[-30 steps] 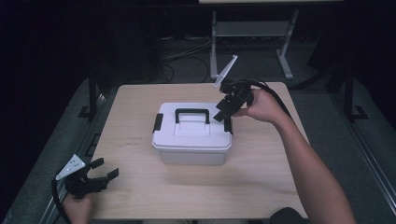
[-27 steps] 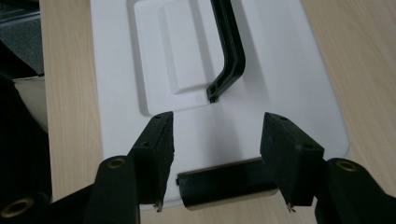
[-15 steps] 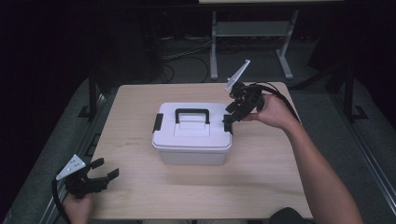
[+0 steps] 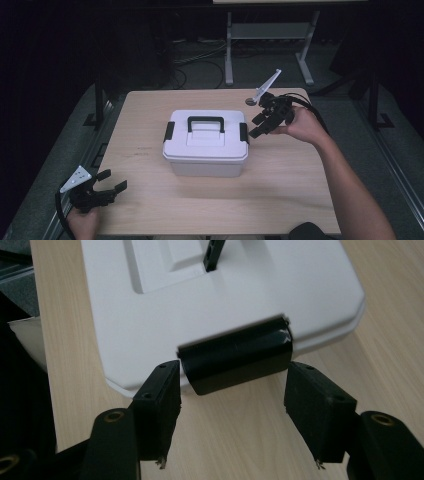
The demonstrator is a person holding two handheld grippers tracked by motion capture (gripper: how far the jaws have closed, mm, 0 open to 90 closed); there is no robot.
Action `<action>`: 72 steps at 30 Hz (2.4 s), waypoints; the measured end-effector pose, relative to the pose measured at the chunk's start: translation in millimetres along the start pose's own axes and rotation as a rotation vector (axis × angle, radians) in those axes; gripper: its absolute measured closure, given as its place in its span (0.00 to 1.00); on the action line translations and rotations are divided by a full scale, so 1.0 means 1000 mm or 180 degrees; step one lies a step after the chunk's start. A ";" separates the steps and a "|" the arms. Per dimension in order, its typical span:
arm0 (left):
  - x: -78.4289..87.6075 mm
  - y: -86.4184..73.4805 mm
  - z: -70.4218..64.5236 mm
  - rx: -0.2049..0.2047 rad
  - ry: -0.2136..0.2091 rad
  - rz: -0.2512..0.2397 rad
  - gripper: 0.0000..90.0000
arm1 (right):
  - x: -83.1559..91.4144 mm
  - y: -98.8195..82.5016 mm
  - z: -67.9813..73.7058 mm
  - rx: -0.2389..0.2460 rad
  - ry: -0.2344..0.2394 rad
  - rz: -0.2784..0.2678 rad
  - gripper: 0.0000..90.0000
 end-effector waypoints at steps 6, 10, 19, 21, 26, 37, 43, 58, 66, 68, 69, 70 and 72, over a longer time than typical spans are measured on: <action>0.001 0.000 0.000 -0.0008 0.0006 -0.0005 0.15 | 0.003 -0.015 -0.004 -0.0082 -0.0020 -0.0009 0.43; 0.000 0.001 0.000 -0.0022 0.0000 0.0010 0.15 | 0.005 -0.023 -0.006 -0.0123 -0.0025 -0.0027 0.43; 0.000 0.001 0.000 -0.0018 0.0012 0.0008 0.15 | 0.007 -0.041 -0.012 -0.0205 -0.0040 -0.0040 0.43; 0.000 0.000 0.000 -0.0018 0.0013 0.0014 0.15 | 0.007 -0.044 -0.013 -0.0225 -0.0044 -0.0045 0.43; 0.000 0.001 0.000 -0.0018 0.0008 0.0010 0.15 | 0.003 -0.052 -0.016 -0.0256 -0.0034 -0.0032 0.42; -0.001 0.001 0.000 -0.0023 0.0016 0.0022 0.15 | -0.005 -0.069 -0.022 -0.0345 0.0004 -0.0034 0.42; 0.000 0.001 0.000 -0.0033 0.0020 0.0024 0.15 | -0.006 -0.077 -0.023 -0.0387 0.0001 -0.0050 0.42; 0.000 0.000 -0.001 -0.0026 0.0025 0.0032 0.15 | -0.020 -0.103 -0.029 -0.0502 0.0019 0.0022 0.41; 0.000 0.000 -0.002 -0.0033 0.0030 0.0040 0.15 | -0.024 -0.117 -0.028 -0.0560 0.0065 0.0002 0.41; 0.000 0.001 -0.002 -0.0037 0.0031 0.0038 0.15 | -0.025 -0.120 -0.028 -0.0576 0.0076 0.0020 0.41; 0.000 0.001 -0.002 -0.0047 0.0031 0.0042 0.15 | -0.026 -0.122 -0.028 -0.0587 0.0078 0.0012 0.41; 0.000 0.001 -0.002 -0.0047 0.0031 0.0042 0.15 | -0.027 -0.124 -0.028 -0.0592 0.0084 0.0015 0.41; 0.001 0.001 -0.002 -0.0039 0.0031 0.0041 0.15 | -0.029 -0.128 -0.028 -0.0617 0.0095 0.0011 0.41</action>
Point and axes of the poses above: each handheld gripper's, and its own axes: x roughly backward along the jaws, y roughly out of its top, z roughly to its left, the point moved 2 cm from there along -x, roughly forward along the jaws, and after that the axes turned 14 degrees about -x, right-handed, at the moved point
